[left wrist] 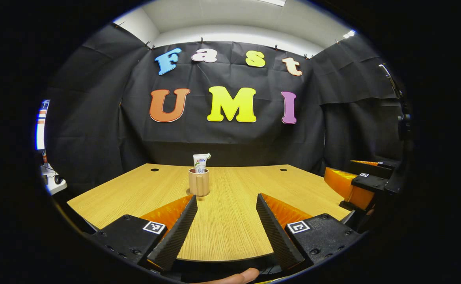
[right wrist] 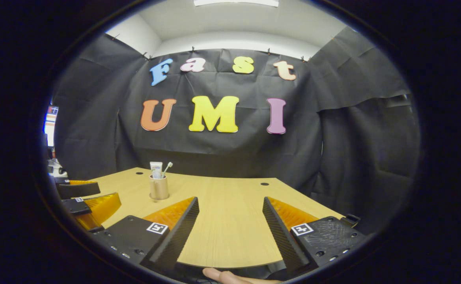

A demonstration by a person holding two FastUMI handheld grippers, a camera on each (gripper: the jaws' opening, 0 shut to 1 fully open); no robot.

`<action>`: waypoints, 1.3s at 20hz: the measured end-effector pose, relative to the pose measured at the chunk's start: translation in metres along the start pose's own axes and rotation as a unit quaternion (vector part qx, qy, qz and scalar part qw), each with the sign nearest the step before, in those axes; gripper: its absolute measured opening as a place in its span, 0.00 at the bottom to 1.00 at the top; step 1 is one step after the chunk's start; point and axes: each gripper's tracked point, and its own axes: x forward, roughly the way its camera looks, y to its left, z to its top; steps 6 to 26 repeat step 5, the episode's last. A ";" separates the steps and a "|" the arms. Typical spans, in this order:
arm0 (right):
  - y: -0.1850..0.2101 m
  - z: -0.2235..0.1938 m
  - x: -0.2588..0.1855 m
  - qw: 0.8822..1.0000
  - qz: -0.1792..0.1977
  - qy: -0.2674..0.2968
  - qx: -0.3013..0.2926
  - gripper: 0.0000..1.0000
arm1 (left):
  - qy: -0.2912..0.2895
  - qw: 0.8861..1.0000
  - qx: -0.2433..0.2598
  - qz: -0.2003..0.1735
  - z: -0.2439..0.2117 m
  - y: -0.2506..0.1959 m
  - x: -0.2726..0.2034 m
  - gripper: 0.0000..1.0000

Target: Put the toothbrush and toothpaste on the desktop into the cup, then pick up the cup and place it on the coaster on the desktop.

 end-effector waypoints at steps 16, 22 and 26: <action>-0.001 -0.004 0.001 1.000 0.000 0.007 0.003 0.96 | 0.002 1.000 0.002 0.001 -0.002 0.000 0.000 0.96; -0.001 -0.004 0.001 1.000 0.000 0.007 0.003 0.96 | 0.002 1.000 0.002 0.001 -0.002 0.000 0.000 0.96; -0.001 -0.004 0.001 1.000 0.000 0.007 0.003 0.96 | 0.002 1.000 0.002 0.001 -0.002 0.000 0.000 0.96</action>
